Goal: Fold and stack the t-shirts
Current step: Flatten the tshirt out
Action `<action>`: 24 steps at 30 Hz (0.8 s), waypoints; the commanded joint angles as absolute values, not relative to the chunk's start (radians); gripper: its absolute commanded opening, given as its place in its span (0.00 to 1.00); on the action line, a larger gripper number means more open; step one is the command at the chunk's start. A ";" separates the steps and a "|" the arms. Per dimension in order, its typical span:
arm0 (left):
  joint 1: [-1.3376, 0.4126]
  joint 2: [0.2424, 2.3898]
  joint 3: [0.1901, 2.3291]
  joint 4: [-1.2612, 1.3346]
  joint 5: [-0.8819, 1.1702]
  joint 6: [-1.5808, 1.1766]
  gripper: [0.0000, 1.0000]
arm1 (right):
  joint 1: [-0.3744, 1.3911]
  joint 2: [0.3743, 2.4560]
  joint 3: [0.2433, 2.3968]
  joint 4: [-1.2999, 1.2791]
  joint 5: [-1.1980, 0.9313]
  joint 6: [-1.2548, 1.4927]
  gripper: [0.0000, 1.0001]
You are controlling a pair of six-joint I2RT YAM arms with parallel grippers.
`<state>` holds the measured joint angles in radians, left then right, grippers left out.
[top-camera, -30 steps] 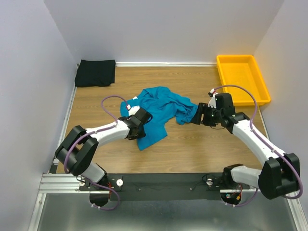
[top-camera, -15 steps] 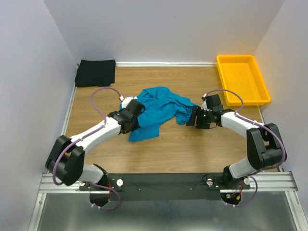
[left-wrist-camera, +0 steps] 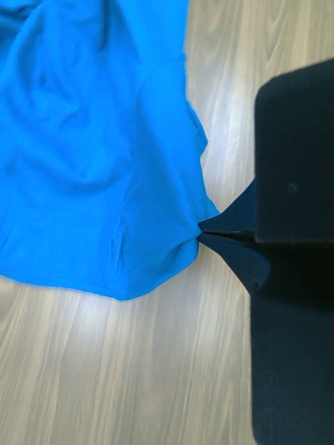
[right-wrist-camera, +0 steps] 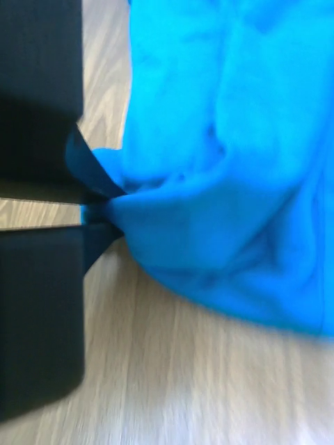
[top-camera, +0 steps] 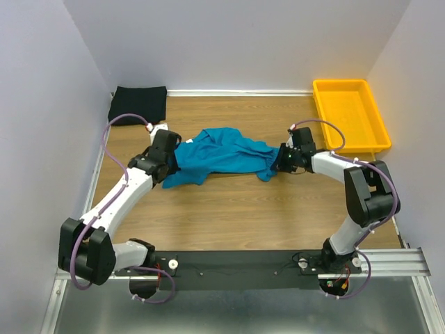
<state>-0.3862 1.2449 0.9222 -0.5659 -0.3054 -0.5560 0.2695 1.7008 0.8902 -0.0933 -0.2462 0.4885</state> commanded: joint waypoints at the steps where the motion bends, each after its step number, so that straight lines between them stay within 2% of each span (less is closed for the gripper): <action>1: -0.284 1.168 1.000 -0.606 -0.356 -0.447 0.00 | 0.273 1.648 1.015 -0.222 -0.042 0.375 0.17; 7: -0.144 1.108 1.087 -0.612 -0.373 -0.357 0.00 | 0.270 1.591 1.204 -0.458 0.274 0.189 0.16; 10: -0.141 1.118 1.085 -0.614 -0.342 -0.356 0.00 | 0.270 1.608 1.271 -0.489 0.324 0.158 0.22; 11: -0.140 1.121 1.066 -0.606 -0.321 -0.356 0.00 | 0.270 1.638 1.307 -0.497 0.348 0.146 0.30; 12: -0.140 1.124 1.054 -0.600 -0.311 -0.357 0.00 | 0.270 1.658 1.330 -0.502 0.360 0.138 0.34; 14: -0.135 1.120 1.025 -0.583 -0.299 -0.356 0.00 | 0.268 1.713 1.405 -0.532 0.424 0.146 0.33; 15: -0.127 1.120 1.026 -0.584 -0.308 -0.354 0.00 | 0.264 1.735 1.428 -0.538 0.448 0.146 0.24; 16: -0.118 1.114 1.040 -0.592 -0.319 -0.350 0.00 | 0.261 1.774 1.452 -0.555 0.452 0.134 0.21; 18: -0.100 1.094 1.069 -0.594 -0.351 -0.338 0.00 | 0.258 1.801 1.541 -0.590 0.370 0.109 0.21; 19: -0.100 1.089 1.075 -0.594 -0.353 -0.337 0.00 | 0.258 1.807 1.560 -0.600 0.303 0.107 0.24; 20: -0.100 1.088 1.080 -0.589 -0.348 -0.337 0.00 | 0.258 1.807 1.568 -0.606 0.237 0.107 0.35; 24: -0.100 1.103 1.071 -0.574 -0.284 -0.354 0.00 | 0.259 1.780 1.453 -0.611 0.020 0.204 0.57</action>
